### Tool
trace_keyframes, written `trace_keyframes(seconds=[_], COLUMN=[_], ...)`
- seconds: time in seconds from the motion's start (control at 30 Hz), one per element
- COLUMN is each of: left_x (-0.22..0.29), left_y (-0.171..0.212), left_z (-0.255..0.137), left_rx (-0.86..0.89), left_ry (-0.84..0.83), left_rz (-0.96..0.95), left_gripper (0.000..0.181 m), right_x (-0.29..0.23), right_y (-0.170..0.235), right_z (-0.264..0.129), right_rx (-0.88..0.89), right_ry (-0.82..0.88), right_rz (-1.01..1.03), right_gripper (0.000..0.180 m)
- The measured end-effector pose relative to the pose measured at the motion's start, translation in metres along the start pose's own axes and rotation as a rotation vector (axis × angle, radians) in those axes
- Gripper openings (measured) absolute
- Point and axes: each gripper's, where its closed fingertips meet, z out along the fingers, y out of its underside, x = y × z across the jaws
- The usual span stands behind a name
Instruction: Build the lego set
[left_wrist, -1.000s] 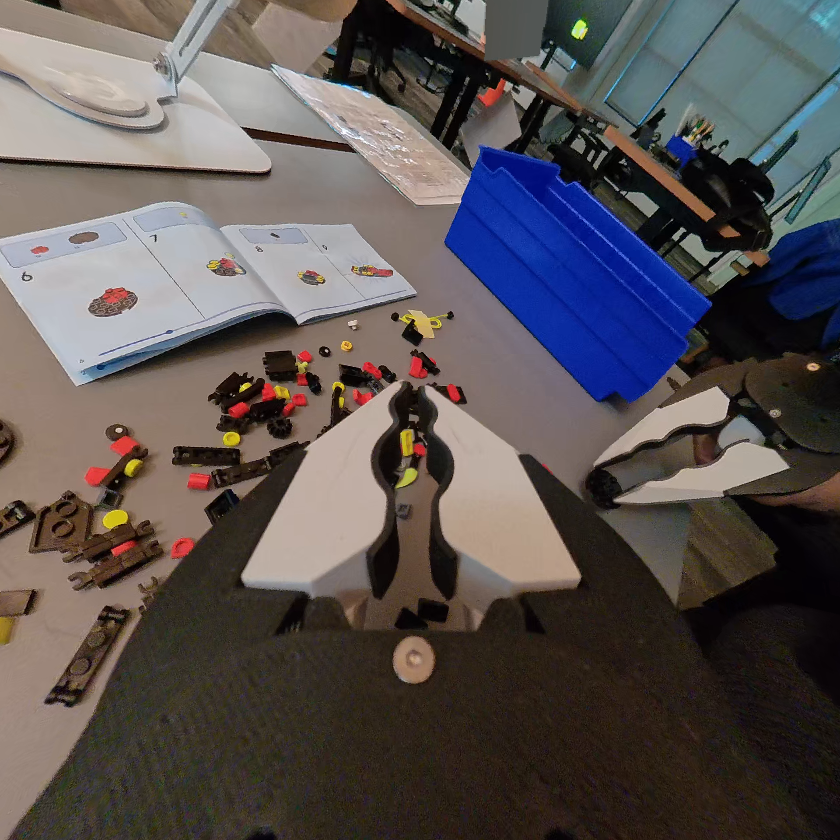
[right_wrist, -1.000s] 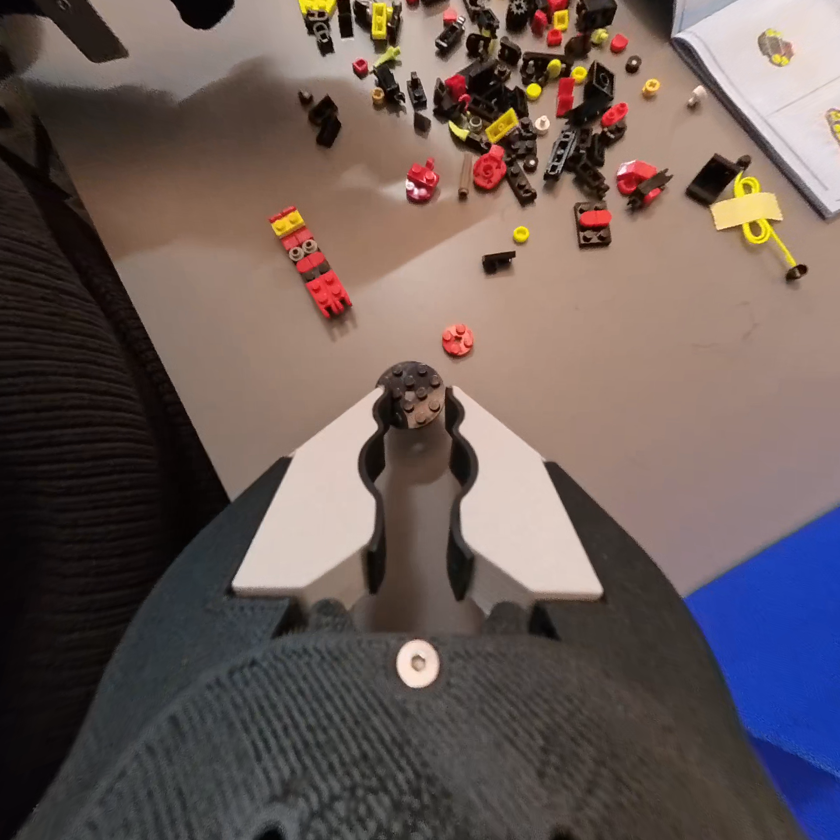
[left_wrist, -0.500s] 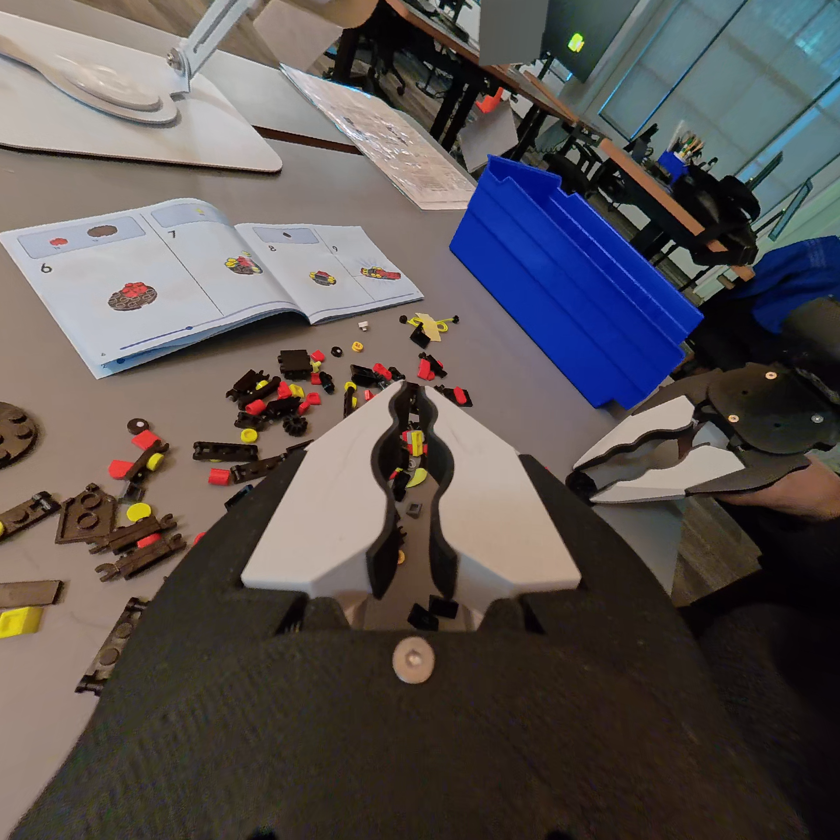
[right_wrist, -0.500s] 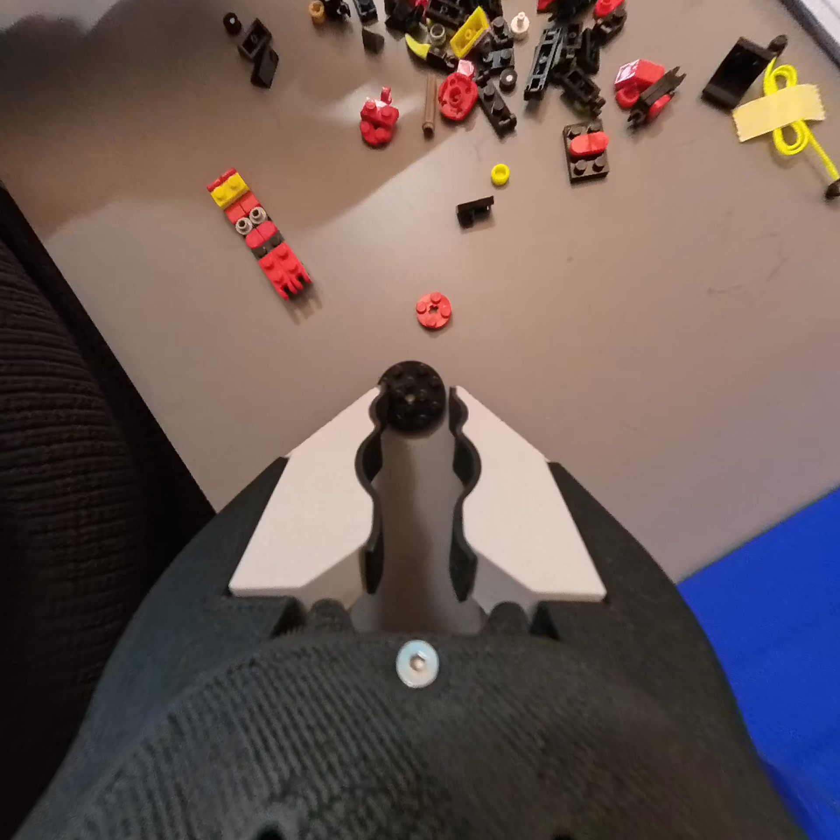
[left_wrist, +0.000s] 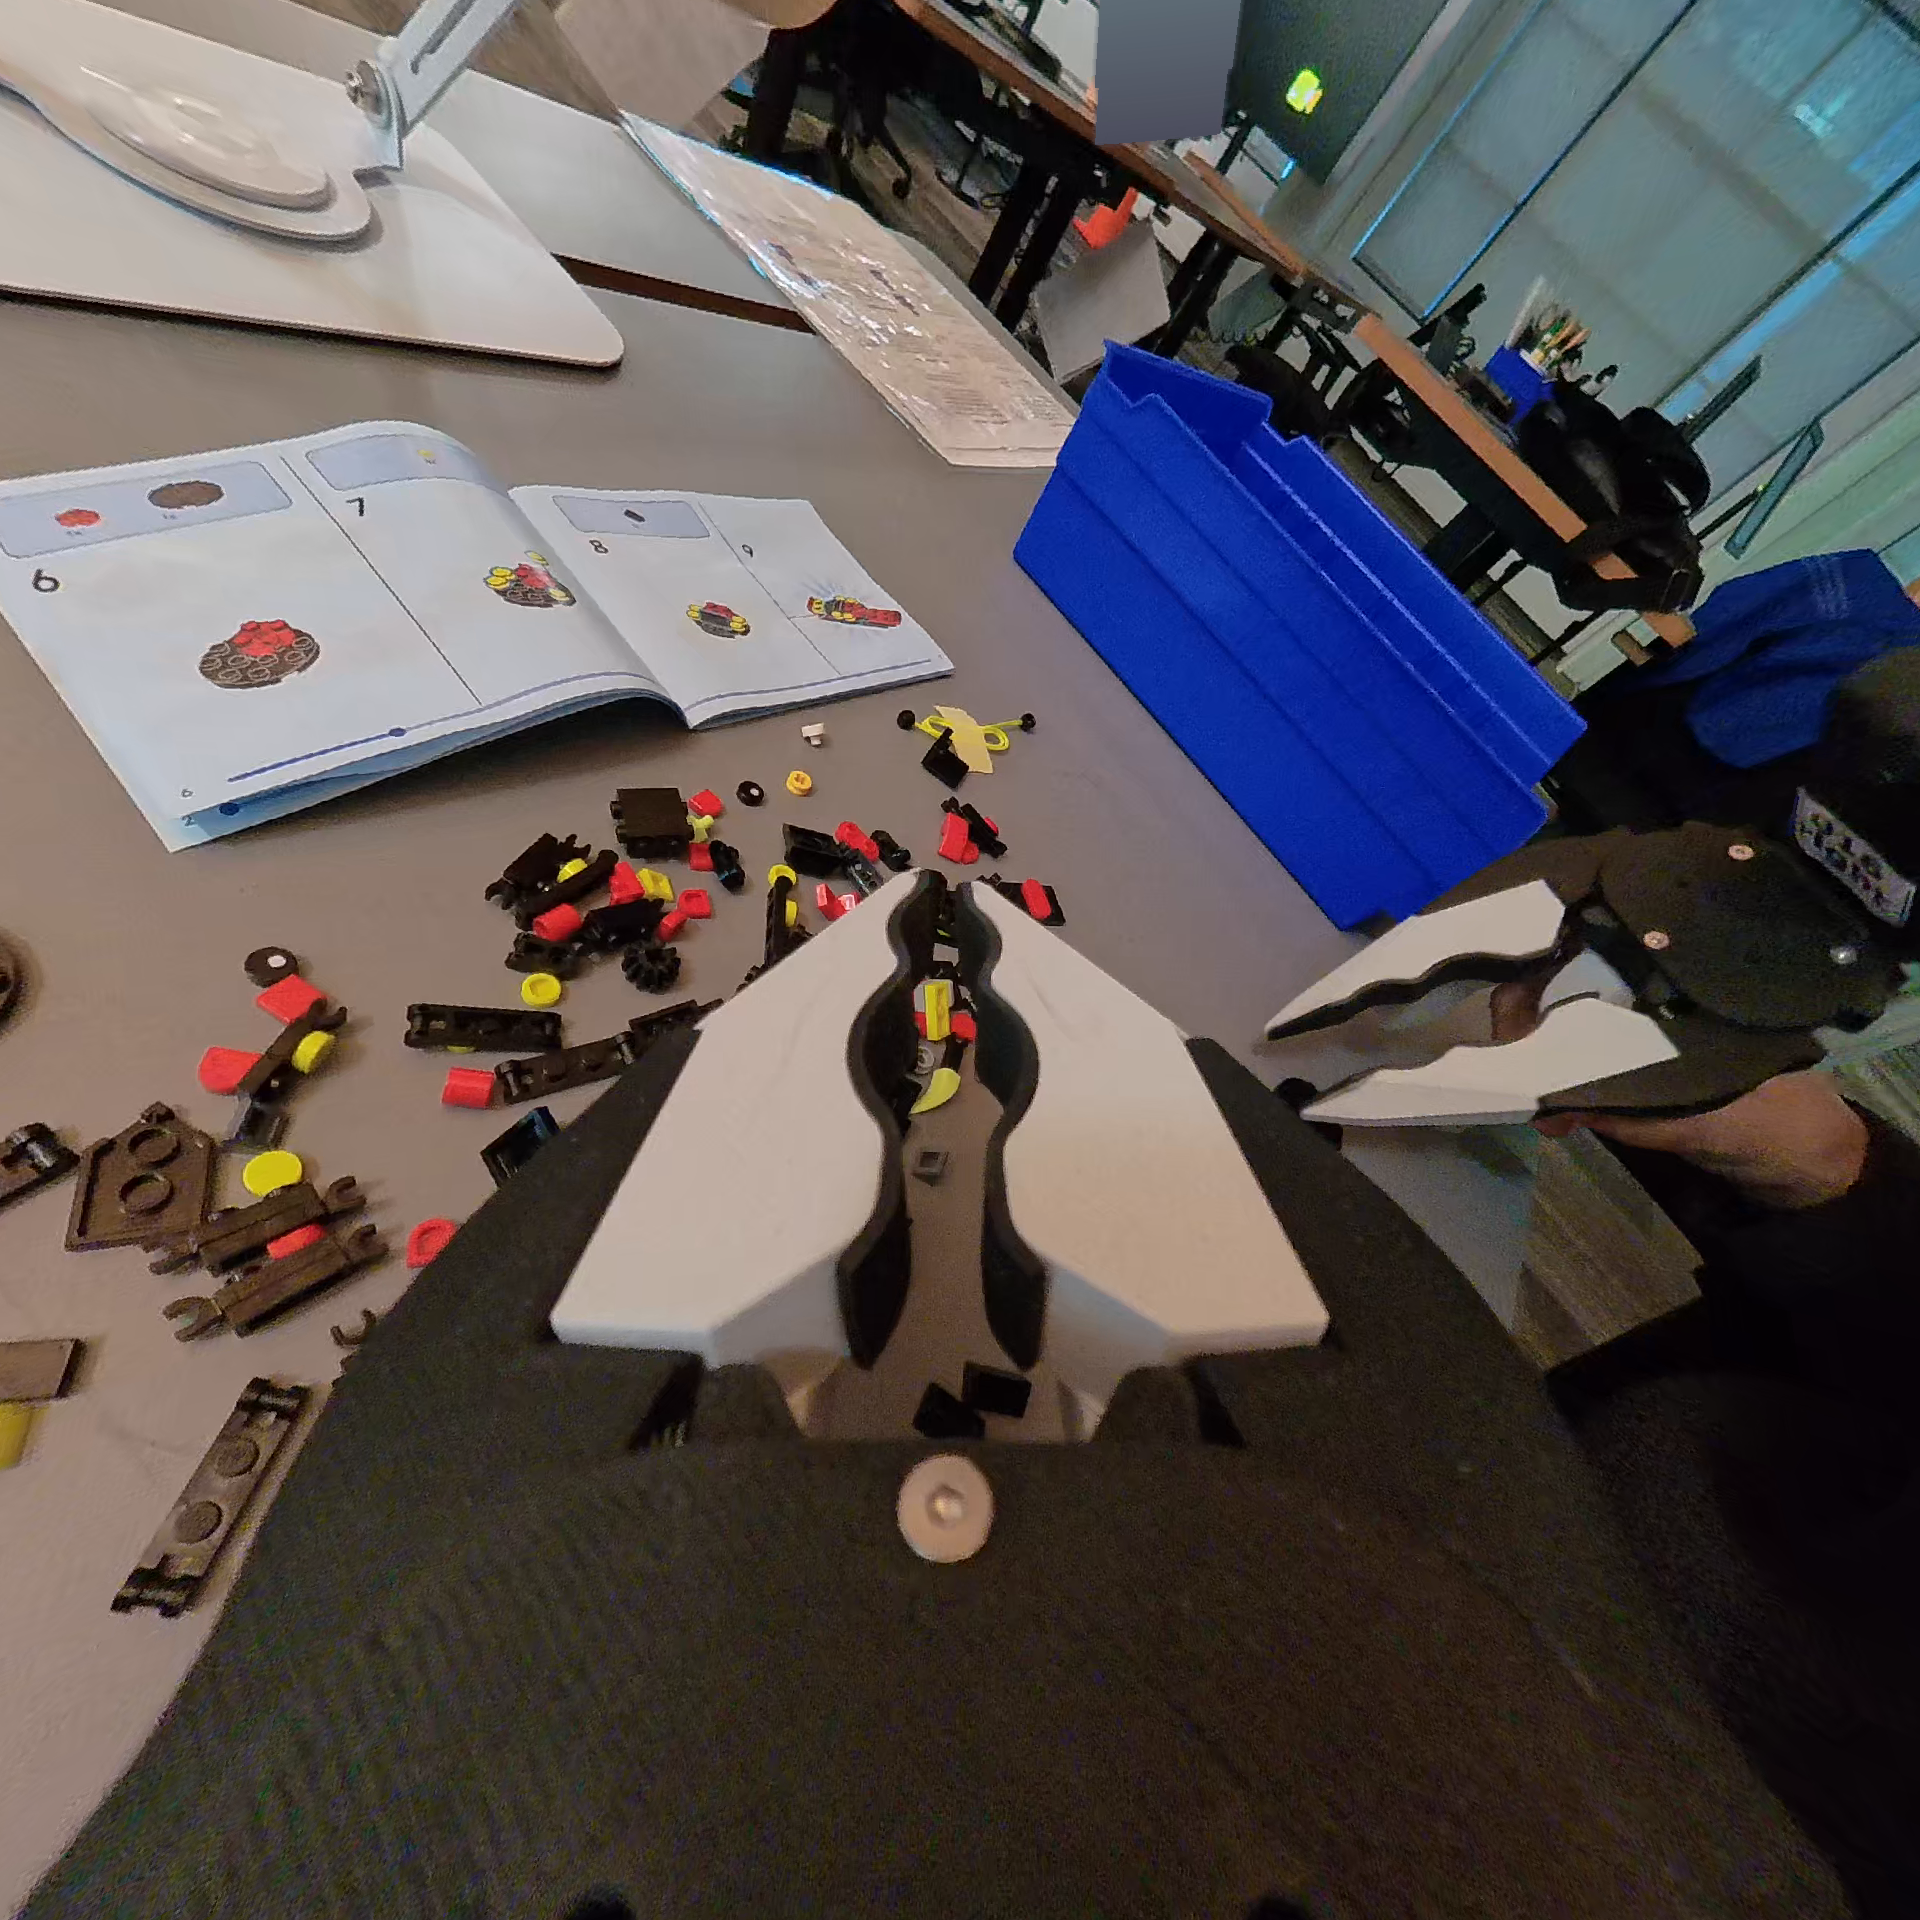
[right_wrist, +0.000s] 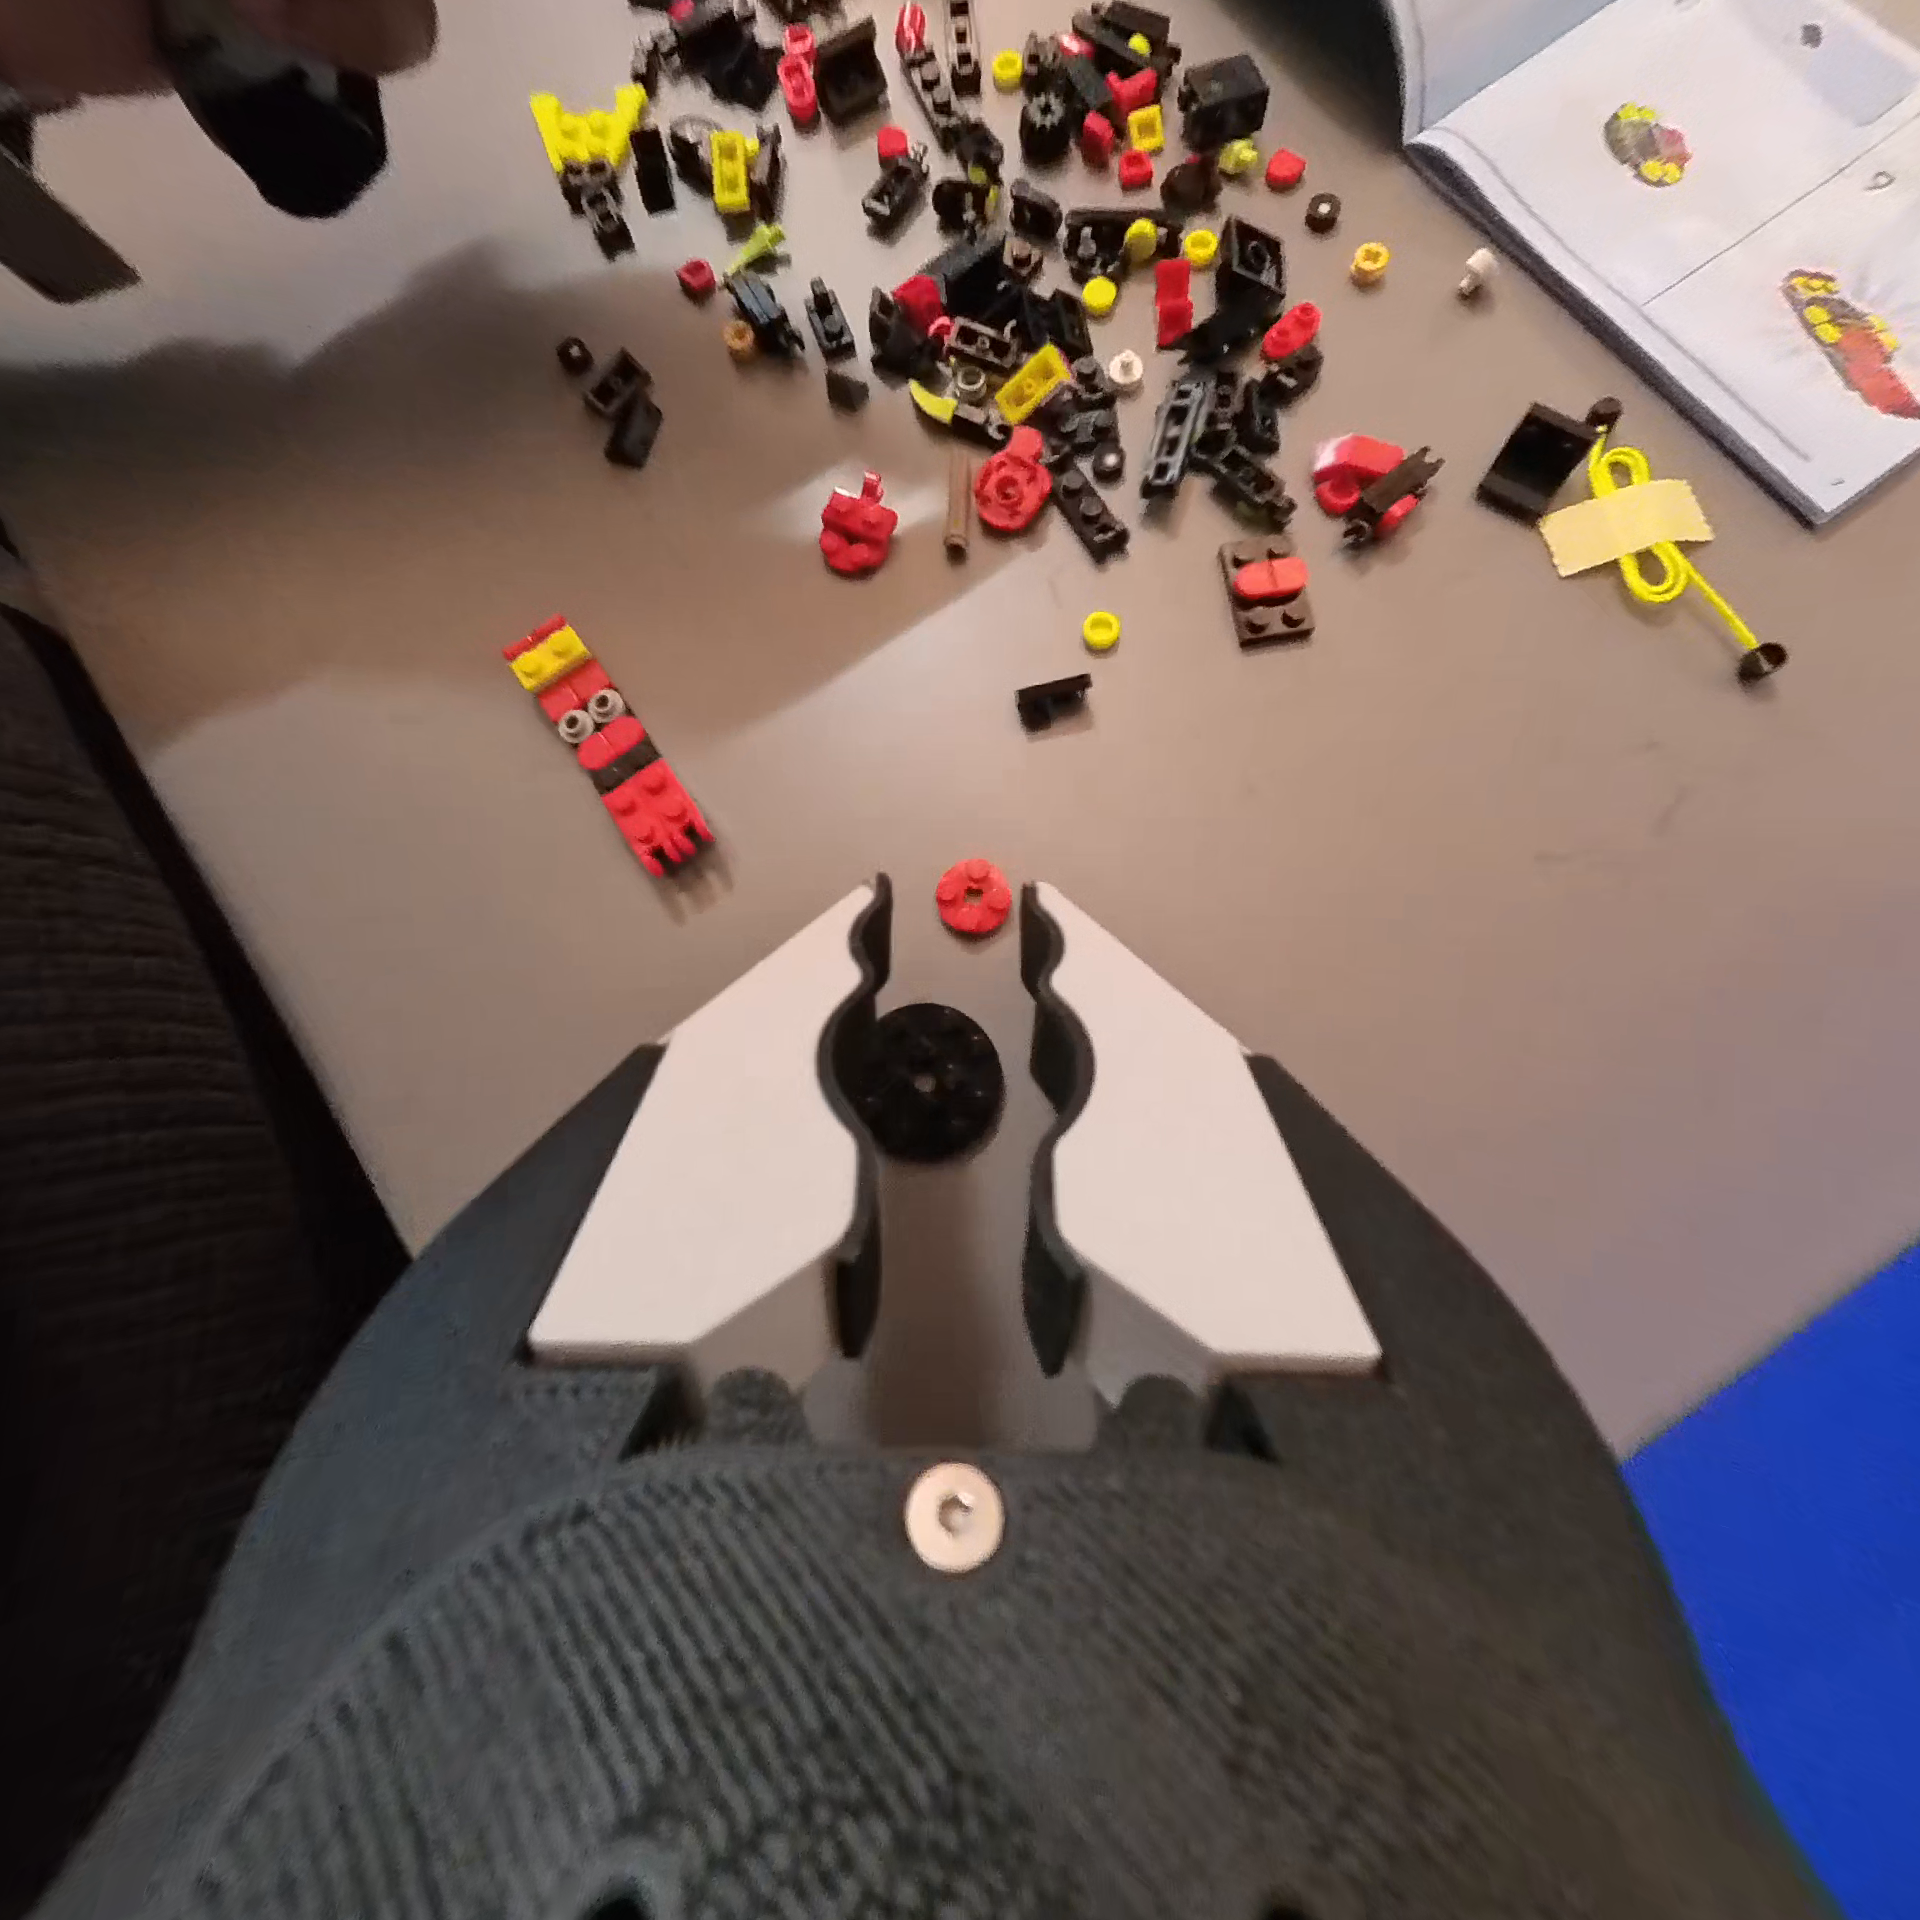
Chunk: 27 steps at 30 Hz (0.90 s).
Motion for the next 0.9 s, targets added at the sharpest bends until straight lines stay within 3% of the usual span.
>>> trace_keyframes(seconds=[0.5,0.77,0.9], left_x=[-0.006,-0.002,-0.005], left_y=[0.001,-0.002,0.003], left_z=[0.000,-0.003,-0.003], left_rx=[0.000,0.009,-0.036], left_ry=[-0.010,0.019,-0.034], left_rz=[-0.019,-0.045,0.043], left_gripper=[0.000,0.001,0.002], right_x=[0.004,-0.015,-0.019], right_y=[0.011,-0.002,-0.010], right_z=[0.014,-0.001,0.003], right_rx=[-0.087,0.048,0.068], right_ry=[0.003,-0.076,-0.070], right_rz=[-0.040,-0.115,-0.169], right_gripper=[0.013,0.014,0.014])
